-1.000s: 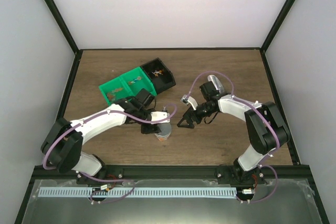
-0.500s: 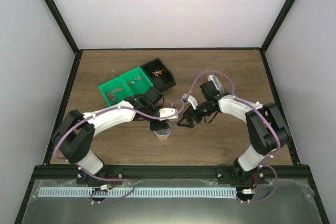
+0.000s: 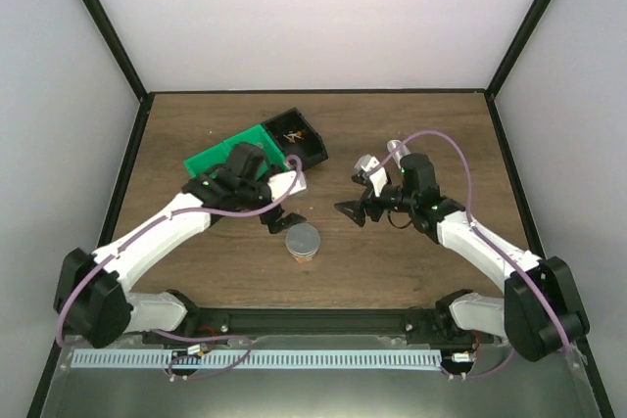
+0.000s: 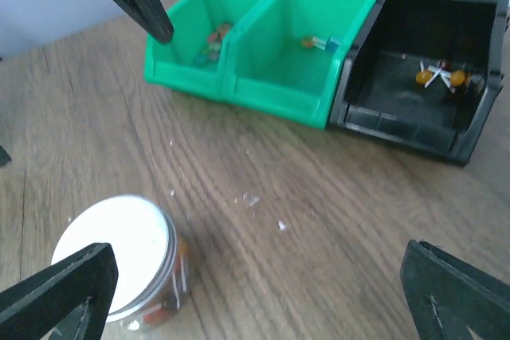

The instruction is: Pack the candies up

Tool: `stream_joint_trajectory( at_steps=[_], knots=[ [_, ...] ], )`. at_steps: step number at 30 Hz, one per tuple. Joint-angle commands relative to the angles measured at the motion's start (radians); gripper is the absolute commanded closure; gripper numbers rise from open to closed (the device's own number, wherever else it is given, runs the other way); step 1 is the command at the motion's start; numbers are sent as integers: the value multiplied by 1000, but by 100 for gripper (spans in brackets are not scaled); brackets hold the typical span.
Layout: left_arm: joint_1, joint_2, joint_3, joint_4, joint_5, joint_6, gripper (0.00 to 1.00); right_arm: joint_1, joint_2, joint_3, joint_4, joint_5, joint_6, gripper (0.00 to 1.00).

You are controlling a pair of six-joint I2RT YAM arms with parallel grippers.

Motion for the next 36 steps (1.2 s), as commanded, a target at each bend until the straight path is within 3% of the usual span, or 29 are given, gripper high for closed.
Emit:
stream_joint_trajectory(
  at_steps=[1, 4, 6, 13, 16, 20, 28, 36],
  knots=[
    [58, -94, -15, 98, -21, -151, 0, -6, 42, 38, 171, -5, 123, 0],
    [86, -123, -6, 123, -56, -249, 0, -5, 82, 38, 188, -117, 194, 0],
    [102, -143, -3, 134, -65, -307, 0, 10, 43, -63, 351, -120, 263, 0],
    [107, -192, -70, 222, -176, -439, 0, 258, -43, -359, 648, 149, 325, 0],
    [110, -161, -15, 105, -239, -409, 0, 334, -22, -447, 756, 266, 332, 0],
    [139, -199, -16, 6, -80, -276, 0, 389, 38, -543, 947, 342, 278, 0],
    [139, -158, -21, -102, 47, -141, 0, 447, 355, -514, 1165, 280, 244, 0],
    [141, -232, -129, -67, 98, -37, 0, 463, 533, -440, 1219, 322, 151, 0]
  ],
)
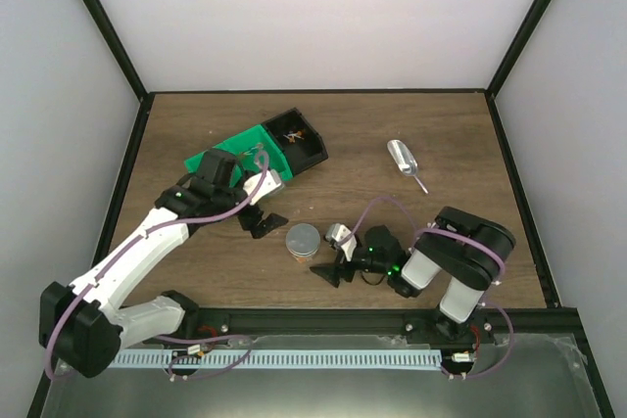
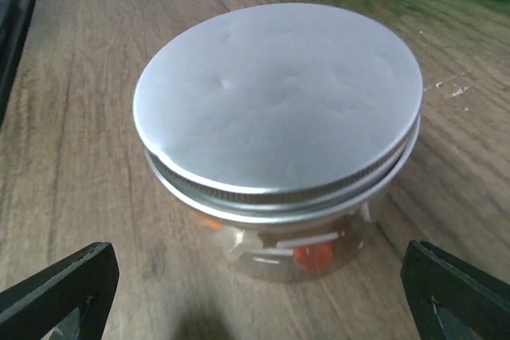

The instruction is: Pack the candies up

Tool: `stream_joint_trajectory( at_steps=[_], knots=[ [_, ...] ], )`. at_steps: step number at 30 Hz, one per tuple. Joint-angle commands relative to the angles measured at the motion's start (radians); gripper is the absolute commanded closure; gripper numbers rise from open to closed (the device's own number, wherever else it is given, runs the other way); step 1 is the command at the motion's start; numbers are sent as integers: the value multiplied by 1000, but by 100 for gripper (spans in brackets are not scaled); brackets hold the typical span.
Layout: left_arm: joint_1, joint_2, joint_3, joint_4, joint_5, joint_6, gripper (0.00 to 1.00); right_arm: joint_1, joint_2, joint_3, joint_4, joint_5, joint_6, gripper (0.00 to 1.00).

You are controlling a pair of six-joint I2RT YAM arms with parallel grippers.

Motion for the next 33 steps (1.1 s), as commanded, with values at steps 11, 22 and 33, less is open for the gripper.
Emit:
stream_joint_trajectory(
  at_steps=[11, 22, 33],
  knots=[
    [22, 33, -34, -98, 97, 187, 0, 18, 200, 77, 207, 29, -176, 0],
    [21, 24, -106, -74, 66, 242, 1, 24, 232, 142, 79, 93, -216, 0],
    [-35, 97, -143, 34, 45, 234, 4, 23, 263, 150, 77, 34, -208, 8]
  ],
)
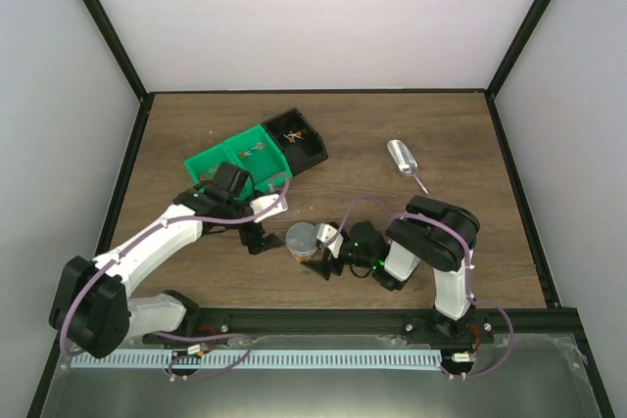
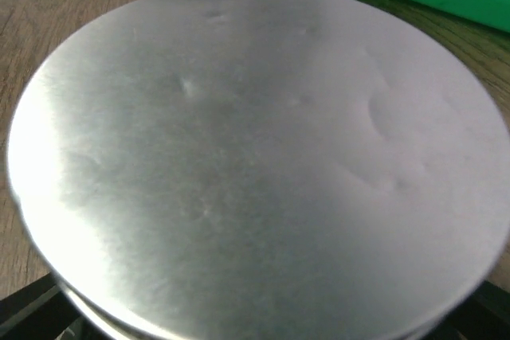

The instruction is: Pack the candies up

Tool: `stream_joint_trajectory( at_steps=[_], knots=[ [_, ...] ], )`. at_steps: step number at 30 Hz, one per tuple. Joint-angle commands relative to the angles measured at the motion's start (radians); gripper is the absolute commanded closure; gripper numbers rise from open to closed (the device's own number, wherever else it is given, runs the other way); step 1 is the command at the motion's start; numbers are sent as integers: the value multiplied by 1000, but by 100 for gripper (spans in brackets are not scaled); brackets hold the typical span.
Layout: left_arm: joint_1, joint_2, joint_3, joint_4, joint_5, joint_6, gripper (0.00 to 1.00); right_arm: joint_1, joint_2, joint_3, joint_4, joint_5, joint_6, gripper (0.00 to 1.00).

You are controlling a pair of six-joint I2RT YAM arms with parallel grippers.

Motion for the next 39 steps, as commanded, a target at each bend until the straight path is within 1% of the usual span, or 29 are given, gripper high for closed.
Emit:
stream_joint_trajectory(
  at_steps=[1, 4, 9, 16, 18, 31, 39],
  knots=[
    [-50, 10, -32, 75, 1, 15, 4, 8, 27, 7, -16, -24, -16, 8],
    [-92, 19, -55, 112, -15, 6, 3, 8, 40, 18, -16, -42, -5, 0],
    [-105, 57, -48, 135, -24, 12, 3, 9, 52, 26, -26, -32, -15, 1],
    [-110, 86, -61, 187, -21, 27, 3, 9, 55, 36, -45, -34, 0, 11],
    [-119, 90, -64, 202, -24, 31, 0, 9, 55, 35, -49, -38, 0, 13],
    [-166, 134, -75, 277, -58, 10, 0, 9, 58, 46, -72, -33, 3, 15],
    [-162, 169, -64, 247, -88, 25, 1, 8, 58, 34, -59, -36, -19, 21]
  ],
)
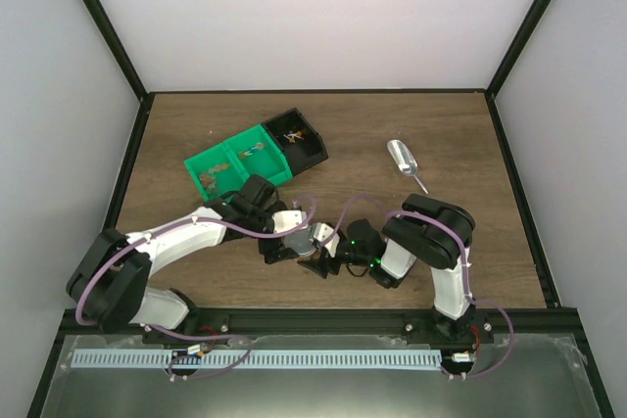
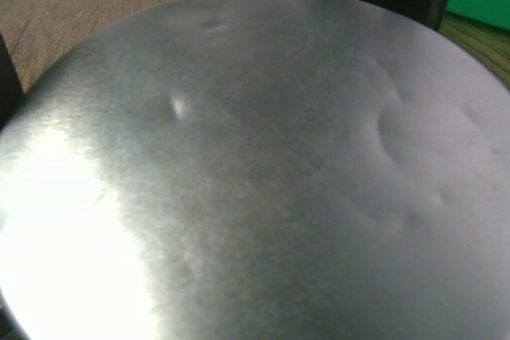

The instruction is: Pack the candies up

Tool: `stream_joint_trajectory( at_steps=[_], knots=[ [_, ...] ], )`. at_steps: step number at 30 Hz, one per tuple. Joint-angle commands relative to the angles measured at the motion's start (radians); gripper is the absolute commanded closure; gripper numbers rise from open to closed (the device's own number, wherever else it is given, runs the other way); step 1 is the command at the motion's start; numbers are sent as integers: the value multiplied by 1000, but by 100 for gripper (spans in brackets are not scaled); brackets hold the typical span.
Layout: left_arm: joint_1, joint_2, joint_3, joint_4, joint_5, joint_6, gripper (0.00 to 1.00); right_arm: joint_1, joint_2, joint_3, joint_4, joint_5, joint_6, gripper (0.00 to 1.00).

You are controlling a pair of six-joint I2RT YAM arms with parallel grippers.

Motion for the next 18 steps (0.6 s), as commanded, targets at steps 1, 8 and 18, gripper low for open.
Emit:
stream_joint_trajectory(
  at_steps=[1, 8, 18],
  knots=[
    [4, 12, 7, 3, -23, 10, 2, 9, 27, -4, -55, 9, -32, 22],
    [61, 11, 17, -8, -24, 24, 4, 8, 28, -11, -49, -2, -49, 26],
    [164, 50, 50, -50, -21, 63, 6, 8, 27, -13, -49, -3, -48, 29]
  ],
)
